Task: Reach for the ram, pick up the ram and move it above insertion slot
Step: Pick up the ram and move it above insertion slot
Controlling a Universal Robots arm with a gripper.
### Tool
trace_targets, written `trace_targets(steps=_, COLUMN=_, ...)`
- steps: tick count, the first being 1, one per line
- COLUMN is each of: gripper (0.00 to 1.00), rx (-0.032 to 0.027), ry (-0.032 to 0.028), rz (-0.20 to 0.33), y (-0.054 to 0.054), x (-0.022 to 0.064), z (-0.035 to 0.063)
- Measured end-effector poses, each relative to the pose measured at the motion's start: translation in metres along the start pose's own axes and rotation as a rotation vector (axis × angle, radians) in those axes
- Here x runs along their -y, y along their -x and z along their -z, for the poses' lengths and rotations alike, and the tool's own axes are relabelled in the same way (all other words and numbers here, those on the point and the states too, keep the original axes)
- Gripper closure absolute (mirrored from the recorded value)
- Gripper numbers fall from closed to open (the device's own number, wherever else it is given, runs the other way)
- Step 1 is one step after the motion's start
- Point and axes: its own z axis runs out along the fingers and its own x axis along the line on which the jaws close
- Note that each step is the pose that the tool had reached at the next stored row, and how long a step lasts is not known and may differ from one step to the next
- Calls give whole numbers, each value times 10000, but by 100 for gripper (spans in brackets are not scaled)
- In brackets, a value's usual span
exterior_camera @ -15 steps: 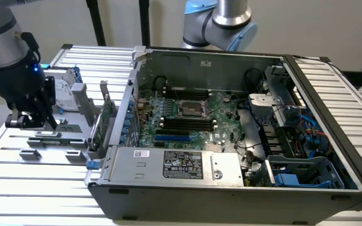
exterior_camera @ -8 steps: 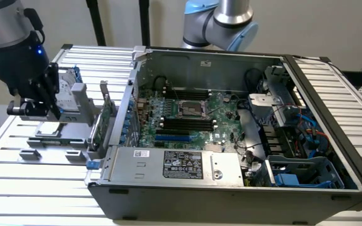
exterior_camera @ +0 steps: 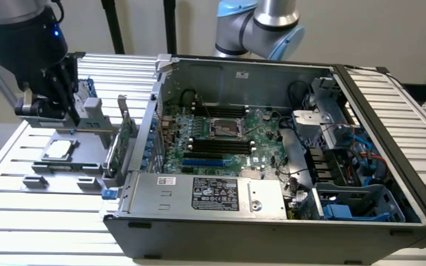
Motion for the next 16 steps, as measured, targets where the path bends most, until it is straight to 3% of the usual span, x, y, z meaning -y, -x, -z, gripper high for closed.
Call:
trace_targets(steps=7, gripper=87, rx=64, ry=1, rz=1, y=14, x=314, z=222)
trace_targets(steps=16, gripper=87, rx=215, ry=3, rz=5, y=17, x=720, z=278)
